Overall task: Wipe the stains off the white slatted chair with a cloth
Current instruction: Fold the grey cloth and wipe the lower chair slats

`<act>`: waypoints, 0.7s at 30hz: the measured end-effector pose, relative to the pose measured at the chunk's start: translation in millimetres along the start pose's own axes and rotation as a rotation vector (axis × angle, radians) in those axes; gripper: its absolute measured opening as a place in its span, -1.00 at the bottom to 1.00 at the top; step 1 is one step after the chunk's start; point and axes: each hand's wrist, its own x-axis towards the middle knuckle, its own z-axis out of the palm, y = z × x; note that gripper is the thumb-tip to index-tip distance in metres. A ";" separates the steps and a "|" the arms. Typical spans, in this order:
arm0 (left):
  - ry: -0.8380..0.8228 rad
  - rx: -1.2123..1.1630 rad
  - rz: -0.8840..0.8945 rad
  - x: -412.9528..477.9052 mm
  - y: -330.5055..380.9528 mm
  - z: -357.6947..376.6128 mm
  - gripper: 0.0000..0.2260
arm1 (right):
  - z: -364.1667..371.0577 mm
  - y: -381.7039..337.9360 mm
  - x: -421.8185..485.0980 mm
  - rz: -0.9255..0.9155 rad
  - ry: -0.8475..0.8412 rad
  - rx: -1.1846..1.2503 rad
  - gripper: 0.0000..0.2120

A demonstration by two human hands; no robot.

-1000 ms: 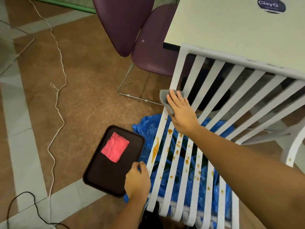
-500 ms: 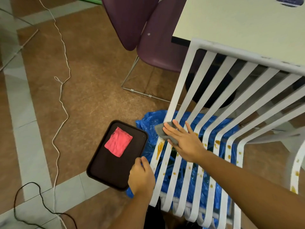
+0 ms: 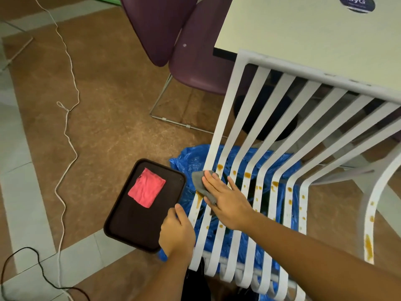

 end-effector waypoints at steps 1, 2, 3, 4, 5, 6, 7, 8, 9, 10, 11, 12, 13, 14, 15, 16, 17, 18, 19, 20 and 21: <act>-0.001 0.000 0.005 -0.8 0.0 -0.3 -0.63 | -2.4 6.8 1.3 -0.030 0.010 -0.077 -0.43; -0.001 -0.003 0.010 -1.2 -0.4 -0.3 -0.62 | -8.1 16.6 6.1 -0.054 0.034 -0.163 -0.43; 0.000 -0.008 0.013 -1.1 -0.9 -0.3 -0.61 | -18.1 26.8 14.1 -0.067 0.064 -0.246 -0.42; 0.002 -0.016 0.014 -0.7 -1.8 0.2 -0.59 | -31.0 37.3 24.8 -0.059 0.093 -0.317 -0.40; 0.002 -0.025 0.014 -0.3 -2.6 0.9 -0.58 | -46.1 46.5 36.3 -0.029 0.120 -0.368 -0.39; 0.004 -0.030 0.012 0.0 -3.5 1.7 -0.57 | -61.5 53.2 47.1 0.009 0.151 -0.396 -0.40; 0.005 -0.033 0.013 0.0 -3.8 2.4 -0.56 | -75.3 56.5 55.5 0.043 0.185 -0.412 -0.40; 0.006 -0.034 0.015 -0.1 -3.5 2.6 -0.55 | -84.1 56.9 61.8 0.066 0.213 -0.418 -0.41; 0.009 -0.036 0.017 -0.2 -3.5 2.8 -0.55 | -88.0 54.0 65.3 0.082 0.225 -0.408 -0.40; 0.012 -0.037 0.019 -0.6 -3.2 2.7 -0.55 | -85.5 50.4 65.9 0.089 0.223 -0.383 -0.38; 0.012 -0.041 0.020 -1.1 -3.3 2.6 -0.55 | -78.8 44.7 62.8 0.093 0.214 -0.347 -0.36; 0.010 -0.047 0.021 -1.4 -3.0 2.2 -0.55 | -67.2 38.9 57.0 0.097 0.198 -0.307 -0.34; 0.009 -0.052 0.023 -1.7 -2.5 1.5 -0.55 | -53.2 32.0 48.5 0.092 0.178 -0.266 -0.33; 0.007 -0.056 0.024 -2.1 -2.4 1.4 -0.54 | -36.8 25.8 37.6 0.073 0.155 -0.223 -0.34; 0.005 -0.057 0.025 -1.7 -2.5 1.4 -0.54 | -20.1 19.3 26.1 0.040 0.136 -0.184 -0.36; 0.003 -0.054 0.021 -1.9 -2.4 1.9 -0.53 | -4.4 14.1 13.9 0.001 0.123 -0.151 -0.38; 0.007 -0.052 0.016 -1.2 -2.9 1.9 -0.52 | 9.5 9.3 3.8 -0.037 0.117 -0.131 -0.40; 0.013 -0.049 0.013 -1.4 -2.2 1.5 -0.51 | 20.0 7.9 -4.5 -0.063 0.117 -0.133 -0.41; 0.015 -0.050 0.014 -1.4 -2.1 1.7 -0.49 | 25.4 9.4 -9.3 -0.082 0.119 -0.159 -0.41; 0.018 -0.053 0.018 -1.2 -2.0 1.2 -0.48 | 24.8 14.4 -9.1 -0.096 0.119 -0.197 -0.41; 0.021 -0.061 0.026 -1.4 -1.7 0.9 -0.48 | 19.1 22.3 -5.0 -0.105 0.119 -0.246 -0.41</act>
